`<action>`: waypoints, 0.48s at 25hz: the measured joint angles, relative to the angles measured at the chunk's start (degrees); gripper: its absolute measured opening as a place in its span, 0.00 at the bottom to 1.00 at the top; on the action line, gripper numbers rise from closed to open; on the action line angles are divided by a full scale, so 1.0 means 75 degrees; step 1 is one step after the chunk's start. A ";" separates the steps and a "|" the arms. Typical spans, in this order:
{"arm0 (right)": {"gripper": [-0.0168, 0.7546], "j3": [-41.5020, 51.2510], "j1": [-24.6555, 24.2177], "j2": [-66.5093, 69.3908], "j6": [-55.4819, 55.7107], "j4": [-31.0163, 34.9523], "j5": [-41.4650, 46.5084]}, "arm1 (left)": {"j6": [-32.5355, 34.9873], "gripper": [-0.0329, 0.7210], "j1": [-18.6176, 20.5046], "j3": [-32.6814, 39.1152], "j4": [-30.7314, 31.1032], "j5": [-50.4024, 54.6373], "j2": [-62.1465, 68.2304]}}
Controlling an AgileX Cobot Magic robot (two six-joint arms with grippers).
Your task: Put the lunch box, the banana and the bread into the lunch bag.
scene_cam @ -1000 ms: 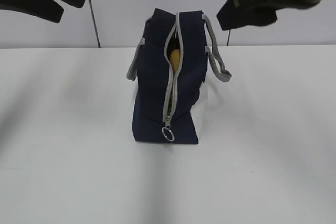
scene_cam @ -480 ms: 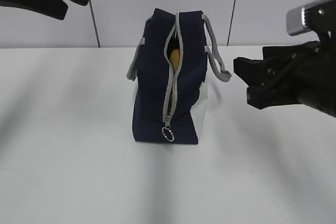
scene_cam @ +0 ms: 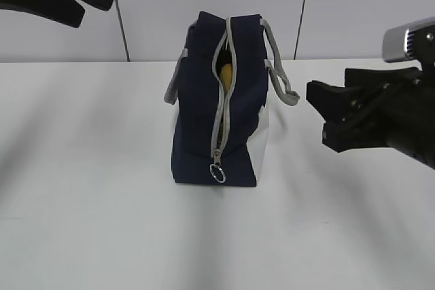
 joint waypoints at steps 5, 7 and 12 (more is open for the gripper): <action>0.56 0.0293 0.0000 0.0201 0.1204 -0.1687 0.0223 | 0.0000 0.60 0.0000 0.0000 0.0116 0.0106 0.0000; 0.53 0.0472 0.0000 0.0441 0.1575 -0.2347 -0.0028 | 0.0007 0.59 0.0000 0.0000 0.0116 0.0063 0.0000; 0.49 0.0569 0.0000 0.1682 0.1858 -0.3503 -0.1230 | 0.0007 0.59 0.0000 0.0000 0.0133 -0.0144 0.0000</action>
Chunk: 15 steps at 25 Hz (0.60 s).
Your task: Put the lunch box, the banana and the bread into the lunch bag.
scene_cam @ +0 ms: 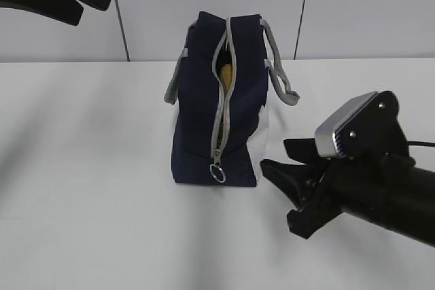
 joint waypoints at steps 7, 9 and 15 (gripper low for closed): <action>0.47 -0.0067 0.0000 0.2052 0.0040 -0.0501 -0.2313 | 0.0000 0.59 0.0000 0.0000 0.0062 -0.0053 0.0236; 0.46 -0.0170 0.0000 0.2557 0.0040 -0.0567 -0.2559 | 0.0000 0.59 0.0000 0.0000 0.0062 -0.0053 0.0333; 0.43 -0.0690 0.0000 0.3514 0.0040 -0.0725 -0.3147 | 0.0000 0.58 0.0000 0.0000 0.0028 -0.0103 0.0492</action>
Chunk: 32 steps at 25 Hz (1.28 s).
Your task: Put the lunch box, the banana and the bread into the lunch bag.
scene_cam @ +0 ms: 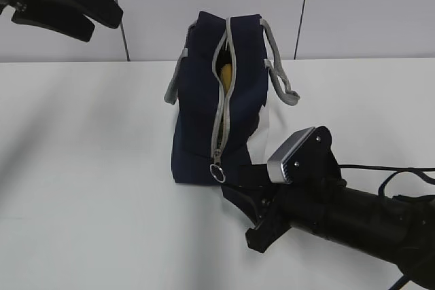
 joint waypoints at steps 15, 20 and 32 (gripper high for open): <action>0.43 -0.0775 0.0000 0.0926 0.0005 -0.0183 -0.0289 | 0.0000 0.58 0.0000 0.0000 -0.0008 -0.0039 0.0086; 0.35 -0.0860 0.0000 0.0958 0.0005 -0.0200 -0.0289 | 0.0000 0.58 0.0000 0.0000 -0.0013 -0.0024 0.0086; 0.32 -0.0960 0.0000 0.0962 0.0035 -0.0254 0.0028 | 0.0000 0.58 0.0000 0.0000 -0.0048 0.0007 0.0086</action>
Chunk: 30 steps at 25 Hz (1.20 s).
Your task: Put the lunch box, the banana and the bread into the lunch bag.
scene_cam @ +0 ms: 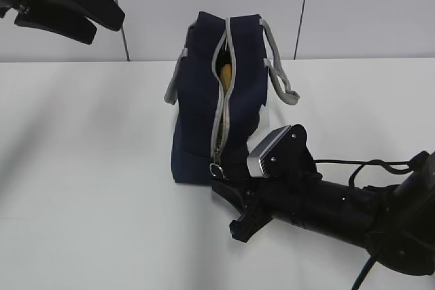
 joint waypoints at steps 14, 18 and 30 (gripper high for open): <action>0.00 -0.0195 0.0000 0.0000 0.0200 -0.0094 0.0444 | 0.0000 0.58 0.0000 0.0000 0.0000 0.0165 0.0000; 0.00 -0.0195 0.0000 0.0000 0.0200 -0.0094 0.0448 | 0.0000 0.57 0.0000 0.0000 0.0000 0.0171 0.0000; 0.00 0.0522 0.0000 -0.0362 0.0205 -0.0094 -0.0380 | 0.0000 0.56 0.0000 0.0000 0.0000 0.0173 0.0000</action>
